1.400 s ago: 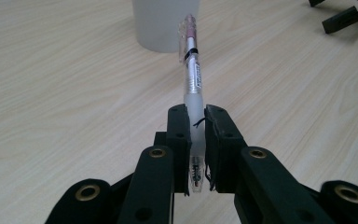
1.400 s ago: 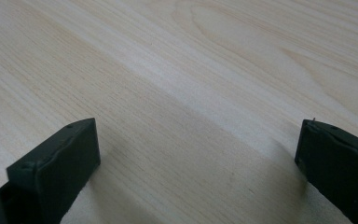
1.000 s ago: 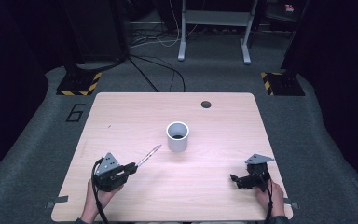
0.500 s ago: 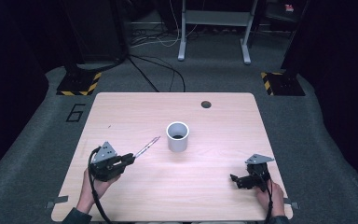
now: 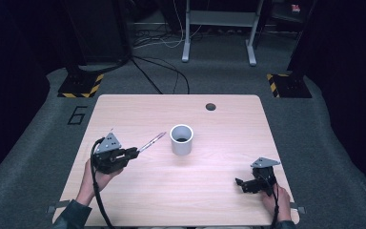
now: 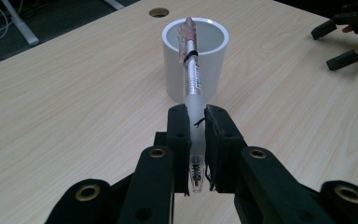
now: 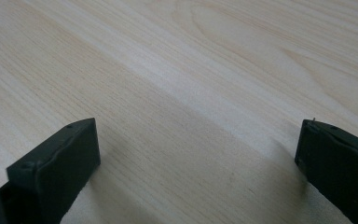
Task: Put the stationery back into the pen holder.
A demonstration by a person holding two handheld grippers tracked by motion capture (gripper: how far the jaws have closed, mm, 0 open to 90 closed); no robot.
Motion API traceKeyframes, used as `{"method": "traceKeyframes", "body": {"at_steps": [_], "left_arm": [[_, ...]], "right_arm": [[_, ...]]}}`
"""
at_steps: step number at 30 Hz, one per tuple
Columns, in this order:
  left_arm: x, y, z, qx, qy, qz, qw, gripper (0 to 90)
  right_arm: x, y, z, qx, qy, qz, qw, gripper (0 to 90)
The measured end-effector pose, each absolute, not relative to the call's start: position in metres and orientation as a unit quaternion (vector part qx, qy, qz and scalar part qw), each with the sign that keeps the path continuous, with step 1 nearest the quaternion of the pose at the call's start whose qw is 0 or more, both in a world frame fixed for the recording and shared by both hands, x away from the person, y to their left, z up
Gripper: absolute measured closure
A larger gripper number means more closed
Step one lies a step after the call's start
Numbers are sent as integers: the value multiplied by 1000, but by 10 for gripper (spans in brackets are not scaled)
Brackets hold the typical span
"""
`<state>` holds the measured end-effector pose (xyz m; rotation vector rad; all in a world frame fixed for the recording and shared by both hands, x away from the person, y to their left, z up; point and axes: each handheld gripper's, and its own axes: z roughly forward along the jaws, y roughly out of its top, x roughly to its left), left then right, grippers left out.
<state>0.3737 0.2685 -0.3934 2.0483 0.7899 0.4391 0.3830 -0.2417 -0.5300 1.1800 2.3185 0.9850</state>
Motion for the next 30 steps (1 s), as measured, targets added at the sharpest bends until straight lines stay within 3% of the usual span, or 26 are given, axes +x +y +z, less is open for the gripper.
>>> {"method": "traceKeyframes", "body": {"at_steps": [30], "left_arm": [[419, 230, -362, 877, 267, 168, 363, 809]], "right_arm": [[383, -242, -530, 417, 820, 348, 179, 0]]}}
